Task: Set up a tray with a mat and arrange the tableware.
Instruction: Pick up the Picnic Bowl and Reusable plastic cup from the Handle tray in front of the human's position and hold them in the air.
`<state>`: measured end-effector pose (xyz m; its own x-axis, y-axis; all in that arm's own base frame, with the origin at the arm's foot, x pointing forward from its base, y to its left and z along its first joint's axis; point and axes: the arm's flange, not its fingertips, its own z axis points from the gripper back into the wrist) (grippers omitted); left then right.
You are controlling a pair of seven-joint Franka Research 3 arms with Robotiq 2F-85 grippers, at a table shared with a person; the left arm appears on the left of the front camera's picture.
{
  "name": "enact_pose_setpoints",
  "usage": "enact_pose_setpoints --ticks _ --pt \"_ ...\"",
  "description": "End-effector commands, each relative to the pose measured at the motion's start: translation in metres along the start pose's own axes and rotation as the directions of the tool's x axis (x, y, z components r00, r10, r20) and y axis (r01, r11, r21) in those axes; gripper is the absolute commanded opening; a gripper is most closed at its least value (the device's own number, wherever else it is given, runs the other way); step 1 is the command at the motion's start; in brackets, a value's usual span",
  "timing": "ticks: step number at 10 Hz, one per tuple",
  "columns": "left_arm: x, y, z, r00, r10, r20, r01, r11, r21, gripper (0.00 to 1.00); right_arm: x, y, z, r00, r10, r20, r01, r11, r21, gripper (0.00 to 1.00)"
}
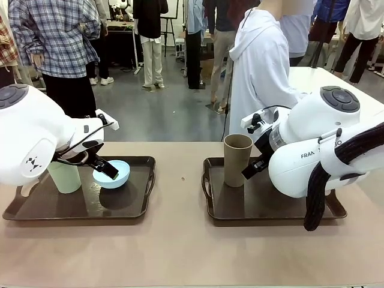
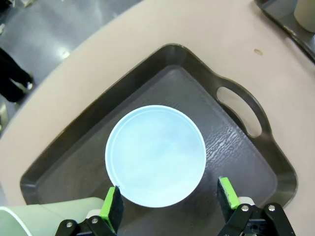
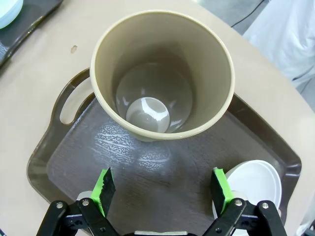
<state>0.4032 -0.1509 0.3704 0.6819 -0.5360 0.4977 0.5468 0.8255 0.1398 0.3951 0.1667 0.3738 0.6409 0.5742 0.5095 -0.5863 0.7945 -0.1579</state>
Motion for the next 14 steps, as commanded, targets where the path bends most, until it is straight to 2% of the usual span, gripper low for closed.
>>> enact_pose_setpoints --ticks 1,2,3,4,7,8,9,10,11,12,13,14 --pt "0.000 0.000 0.000 1.000 0.001 0.000 -0.001 1.000 0.000 1.00 0.000 0.000 0.000 1.000 0.000 0.000 0.000 1.000 0.000 1.00" --pt "0.000 0.000 0.000 1.000 0.000 0.000 0.000 1.000 0.000 1.00 0.000 0.000 0.000 1.000 0.000 0.000 0.000 1.000 0.000 1.00" --pt "-0.006 -0.007 0.008 1.000 -0.007 -0.021 0.005 0.998 -0.069 1.00 -0.004 0.006 0.010 0.999 0.004 -0.037 -0.005 1.000 -0.021 1.00" --pt "-0.014 -0.021 0.026 0.999 -0.001 -0.043 -0.003 0.997 -0.079 1.00 -0.009 0.015 0.028 0.997 0.013 -0.070 -0.018 0.998 -0.060 1.00" --pt "-0.047 -0.058 0.107 0.989 0.018 -0.144 -0.023 0.999 -0.032 1.00 -0.036 0.045 0.112 0.973 -0.083 -0.216 0.060 0.992 -0.113 1.00" --pt "-0.064 -0.068 0.126 0.977 0.007 -0.214 -0.018 0.999 -0.049 1.00 -0.057 0.056 0.128 0.954 -0.096 -0.285 0.063 0.990 -0.123 1.00" --pt "-0.078 -0.072 0.140 0.969 0.015 -0.245 -0.033 0.997 -0.071 1.00 -0.083 0.060 0.141 0.918 -0.153 -0.367 0.107 0.984 -0.143 1.00" --pt "-0.100 -0.086 0.155 0.965 0.037 -0.258 -0.065 0.993 -0.100 1.00 -0.121 0.069 0.148 0.858 -0.202 -0.472 0.149 0.978 -0.148 1.00" --pt "-0.113 -0.083 0.159 0.961 0.066 -0.267 -0.102 0.987 -0.121 1.00 -0.143 0.070 0.150 0.825 -0.243 -0.511 0.189 0.970 -0.155 1.00" --pt "-0.111 -0.076 0.152 0.972 0.087 -0.220 -0.101 0.994 -0.052 1.00 -0.141 0.060 0.142 0.827 -0.265 -0.495 0.172 0.959 -0.226 1.00" --pt "-0.022 -0.070 0.166 0.961 0.001 -0.275 -0.032 0.994 -0.106 1.00 -0.052 0.053 0.158 0.858 -0.192 -0.476 0.119 0.976 -0.180 1.00" --pt "-0.022 -0.070 0.166 0.961 0.001 -0.275 -0.032 0.994 -0.106 1.00 -0.052 0.053 0.158 0.858 -0.192 -0.476 0.119 0.976 -0.180 1.00"
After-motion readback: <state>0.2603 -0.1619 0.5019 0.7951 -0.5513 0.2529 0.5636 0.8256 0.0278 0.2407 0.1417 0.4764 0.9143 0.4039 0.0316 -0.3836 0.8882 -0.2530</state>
